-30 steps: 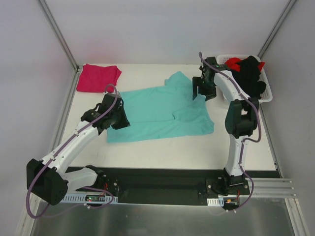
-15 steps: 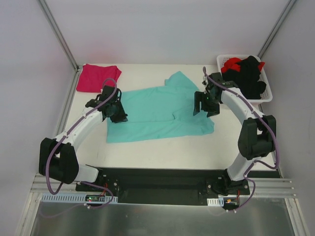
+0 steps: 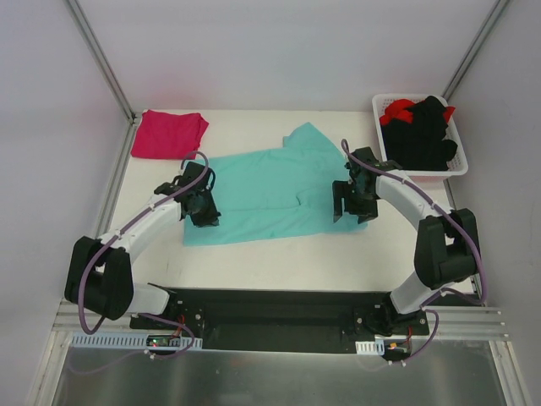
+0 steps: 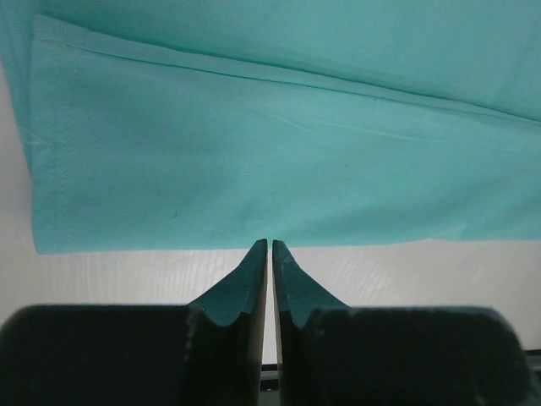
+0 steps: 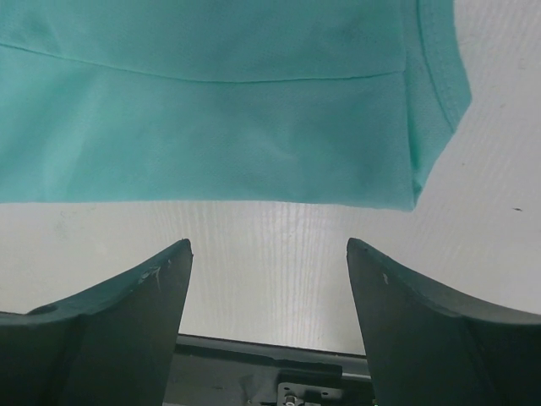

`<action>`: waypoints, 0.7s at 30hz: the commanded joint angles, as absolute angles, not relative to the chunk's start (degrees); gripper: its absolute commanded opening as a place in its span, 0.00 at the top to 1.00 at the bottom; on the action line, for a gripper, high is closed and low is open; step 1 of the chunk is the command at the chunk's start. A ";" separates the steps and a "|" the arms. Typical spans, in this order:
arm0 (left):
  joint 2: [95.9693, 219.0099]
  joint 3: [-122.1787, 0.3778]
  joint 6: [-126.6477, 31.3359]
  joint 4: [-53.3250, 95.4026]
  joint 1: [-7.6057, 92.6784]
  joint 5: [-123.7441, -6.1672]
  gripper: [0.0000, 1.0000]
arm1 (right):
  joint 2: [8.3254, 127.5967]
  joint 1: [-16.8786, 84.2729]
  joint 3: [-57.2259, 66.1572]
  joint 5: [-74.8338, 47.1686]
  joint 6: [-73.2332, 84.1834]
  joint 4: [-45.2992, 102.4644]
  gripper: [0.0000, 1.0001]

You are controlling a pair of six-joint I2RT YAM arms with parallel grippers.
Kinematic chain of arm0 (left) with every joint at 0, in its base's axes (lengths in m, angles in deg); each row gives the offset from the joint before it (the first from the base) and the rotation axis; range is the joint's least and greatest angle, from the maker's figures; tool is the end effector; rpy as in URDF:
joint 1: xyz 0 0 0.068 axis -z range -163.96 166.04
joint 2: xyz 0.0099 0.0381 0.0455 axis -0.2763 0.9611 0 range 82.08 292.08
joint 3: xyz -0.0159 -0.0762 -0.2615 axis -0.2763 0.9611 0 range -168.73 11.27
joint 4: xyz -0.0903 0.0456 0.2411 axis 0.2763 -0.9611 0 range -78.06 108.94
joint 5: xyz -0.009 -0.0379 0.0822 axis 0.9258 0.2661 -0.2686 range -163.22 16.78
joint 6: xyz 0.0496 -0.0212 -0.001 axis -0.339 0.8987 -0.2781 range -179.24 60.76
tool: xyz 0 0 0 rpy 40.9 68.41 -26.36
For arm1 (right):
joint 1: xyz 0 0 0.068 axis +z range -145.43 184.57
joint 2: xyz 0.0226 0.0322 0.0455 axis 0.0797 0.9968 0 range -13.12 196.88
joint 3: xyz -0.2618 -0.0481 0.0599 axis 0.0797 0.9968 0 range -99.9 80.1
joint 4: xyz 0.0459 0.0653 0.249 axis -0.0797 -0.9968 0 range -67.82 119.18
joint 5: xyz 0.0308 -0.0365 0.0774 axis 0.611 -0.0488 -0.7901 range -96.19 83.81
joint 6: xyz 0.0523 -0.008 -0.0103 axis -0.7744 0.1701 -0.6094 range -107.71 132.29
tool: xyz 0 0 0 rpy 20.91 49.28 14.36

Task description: Fold and stack the t-shirts

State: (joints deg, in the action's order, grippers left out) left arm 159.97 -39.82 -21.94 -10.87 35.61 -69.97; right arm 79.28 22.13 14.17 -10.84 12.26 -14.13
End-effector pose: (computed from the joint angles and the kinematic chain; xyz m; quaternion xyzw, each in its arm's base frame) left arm 0.2543 -0.0927 0.2232 -0.1395 0.9473 -0.1606 0.2397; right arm 0.2995 0.0977 0.2191 -0.1569 0.9711 0.0663 0.1673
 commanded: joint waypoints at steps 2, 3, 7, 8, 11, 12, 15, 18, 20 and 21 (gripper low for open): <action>156.97 -39.18 -20.04 -12.44 35.90 -81.99 0.94 | 77.14 22.32 12.95 -1.64 11.67 -15.47 0.23; 157.14 -39.18 -19.86 -12.88 35.81 -83.40 0.94 | 77.32 22.32 12.69 -0.84 11.85 -15.91 0.23; 159.16 -39.79 -19.07 -15.42 35.55 -88.41 0.93 | 78.28 22.24 12.78 0.93 11.94 -16.17 0.22; 160.03 -39.97 -18.72 -16.56 35.46 -88.60 0.93 | 78.55 22.24 12.86 0.84 12.03 -16.17 0.22; 160.83 -39.53 -17.32 -18.41 35.29 -89.82 0.93 | 79.08 22.24 13.30 0.58 12.03 -15.56 0.22; 160.75 -39.01 -16.62 -18.68 35.20 -90.18 0.93 | 79.25 22.24 13.48 0.31 11.94 -15.21 0.22; 160.22 -37.60 -15.65 -19.47 34.49 -90.18 0.91 | 79.52 22.24 13.57 0.05 11.94 -15.21 0.22; 160.57 -36.90 -14.85 -20.26 33.70 -90.36 0.90 | 79.34 22.32 13.39 -0.56 11.94 -15.03 0.22; 161.44 -36.46 -14.59 -20.26 33.18 -90.18 0.89 | 79.25 22.24 13.22 -1.00 12.03 -15.12 0.22; 161.88 -36.28 -14.33 -20.26 33.00 -89.74 0.88 | 79.34 22.24 13.22 -1.18 12.03 -14.94 0.22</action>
